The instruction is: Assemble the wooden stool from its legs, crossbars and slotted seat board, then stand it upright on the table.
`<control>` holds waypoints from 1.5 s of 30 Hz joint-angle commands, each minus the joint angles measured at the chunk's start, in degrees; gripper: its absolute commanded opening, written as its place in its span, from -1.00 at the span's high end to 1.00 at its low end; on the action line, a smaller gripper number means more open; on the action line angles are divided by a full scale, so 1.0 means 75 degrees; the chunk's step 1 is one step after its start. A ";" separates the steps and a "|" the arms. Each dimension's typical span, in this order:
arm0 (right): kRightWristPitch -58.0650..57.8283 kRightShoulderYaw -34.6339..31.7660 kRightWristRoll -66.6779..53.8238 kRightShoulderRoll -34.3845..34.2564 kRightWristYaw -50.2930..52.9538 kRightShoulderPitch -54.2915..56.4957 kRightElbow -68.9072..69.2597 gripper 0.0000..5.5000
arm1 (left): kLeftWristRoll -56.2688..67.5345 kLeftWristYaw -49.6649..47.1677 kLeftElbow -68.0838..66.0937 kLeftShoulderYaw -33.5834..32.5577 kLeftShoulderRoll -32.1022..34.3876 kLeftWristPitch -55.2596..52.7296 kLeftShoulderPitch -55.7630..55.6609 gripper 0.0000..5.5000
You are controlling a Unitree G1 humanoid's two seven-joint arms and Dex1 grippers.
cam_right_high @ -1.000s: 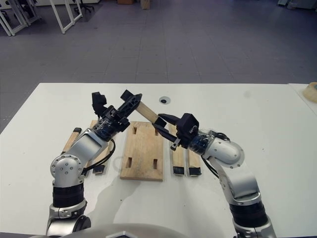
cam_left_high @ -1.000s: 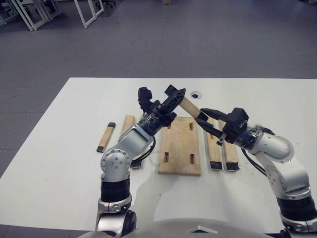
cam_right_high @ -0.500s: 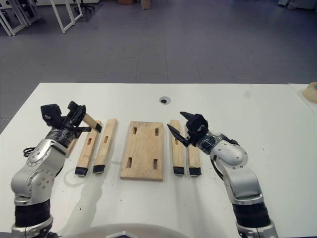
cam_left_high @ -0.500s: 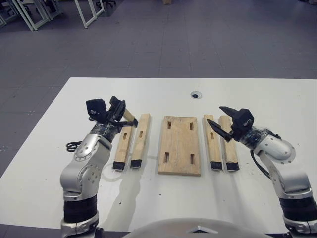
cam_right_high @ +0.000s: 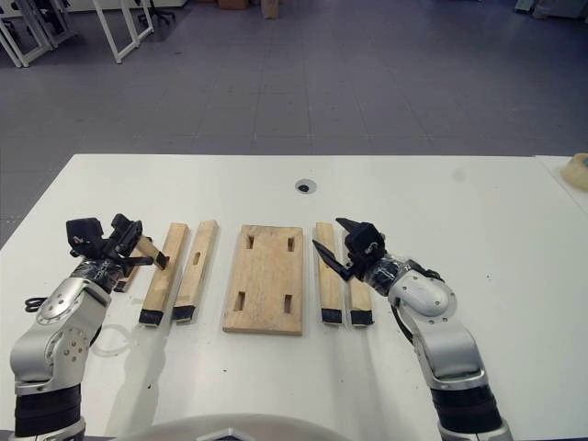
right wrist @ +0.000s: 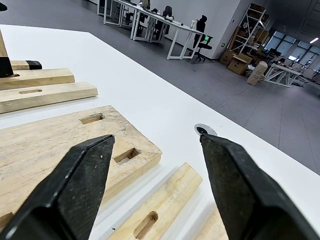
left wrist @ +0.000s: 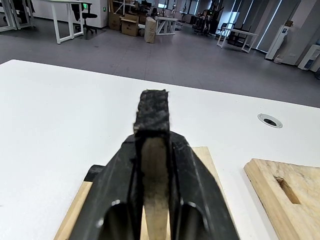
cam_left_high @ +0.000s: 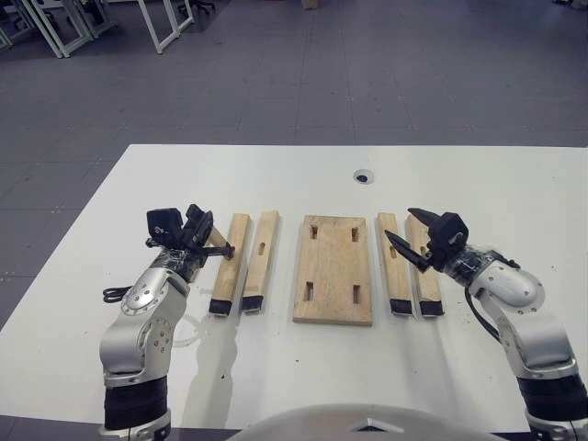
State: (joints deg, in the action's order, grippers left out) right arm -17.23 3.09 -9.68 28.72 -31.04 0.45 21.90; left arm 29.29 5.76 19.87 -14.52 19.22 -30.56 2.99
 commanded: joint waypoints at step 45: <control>0.0039 0.0032 0.0272 -0.0111 0.0167 -0.0187 -0.0020 -0.14 | -0.0082 0.0000 0.0661 -0.0736 -0.0003 0.0125 -0.2718 0.53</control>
State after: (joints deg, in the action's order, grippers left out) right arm -17.15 3.11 -8.46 27.99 -30.08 -0.80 21.75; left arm 27.58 5.68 27.75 -19.11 17.80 -28.12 -12.55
